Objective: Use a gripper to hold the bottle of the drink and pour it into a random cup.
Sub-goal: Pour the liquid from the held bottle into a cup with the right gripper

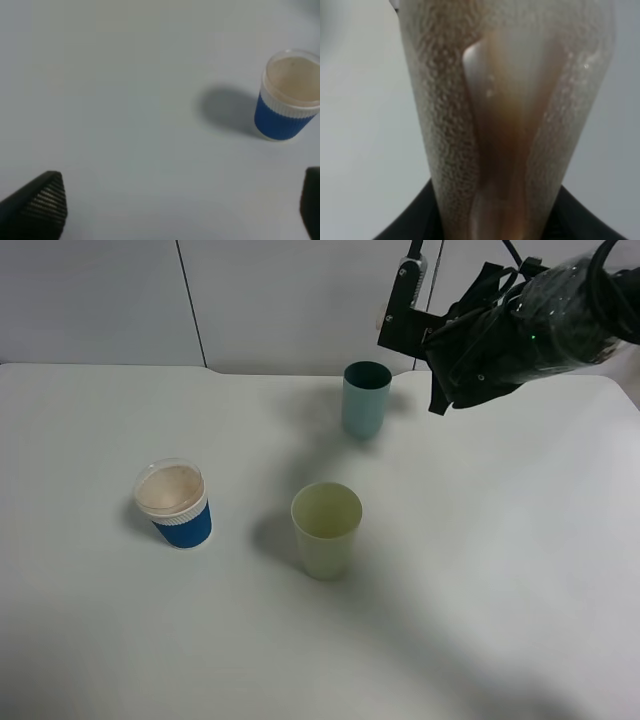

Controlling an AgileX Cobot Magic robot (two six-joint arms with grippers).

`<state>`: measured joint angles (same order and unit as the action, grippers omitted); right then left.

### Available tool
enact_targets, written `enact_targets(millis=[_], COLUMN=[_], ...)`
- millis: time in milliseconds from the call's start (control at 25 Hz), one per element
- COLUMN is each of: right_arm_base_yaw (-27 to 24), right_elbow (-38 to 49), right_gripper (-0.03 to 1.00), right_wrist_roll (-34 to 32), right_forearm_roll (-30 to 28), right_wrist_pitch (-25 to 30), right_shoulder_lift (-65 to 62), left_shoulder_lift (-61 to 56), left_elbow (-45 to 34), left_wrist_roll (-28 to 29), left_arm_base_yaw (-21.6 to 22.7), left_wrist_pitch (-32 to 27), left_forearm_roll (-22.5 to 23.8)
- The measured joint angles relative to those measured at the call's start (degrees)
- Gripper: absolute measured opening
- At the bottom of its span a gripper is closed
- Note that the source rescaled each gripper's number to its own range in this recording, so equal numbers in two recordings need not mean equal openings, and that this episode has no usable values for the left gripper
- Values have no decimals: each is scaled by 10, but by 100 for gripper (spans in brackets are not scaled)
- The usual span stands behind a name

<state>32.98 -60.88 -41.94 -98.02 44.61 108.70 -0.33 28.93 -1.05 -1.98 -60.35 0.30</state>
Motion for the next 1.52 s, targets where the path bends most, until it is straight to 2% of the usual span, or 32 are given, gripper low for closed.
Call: enact_targets(millis=[360,680,1000,1520], right_arm_base_yaw=[9,9,11,26], right_elbow=[0,0,0,0], right_gripper=[0,0,0,0], right_wrist_roll=[25,28,85,100], right_forearm_roll=[0,9,13,17], right_wrist_pitch=[41,42,58,68], right_shoulder_lift=[5,9,9,9], left_shoulder_lift=[0,0,0,0], left_elbow=[0,0,0,0], left_wrist_roll=[0,0,0,0], left_arm_base_yaw=[0,0,0,0], left_wrist_pitch=[0,-1,-1,-1], left_forearm_roll=[-3,0,-3,-3])
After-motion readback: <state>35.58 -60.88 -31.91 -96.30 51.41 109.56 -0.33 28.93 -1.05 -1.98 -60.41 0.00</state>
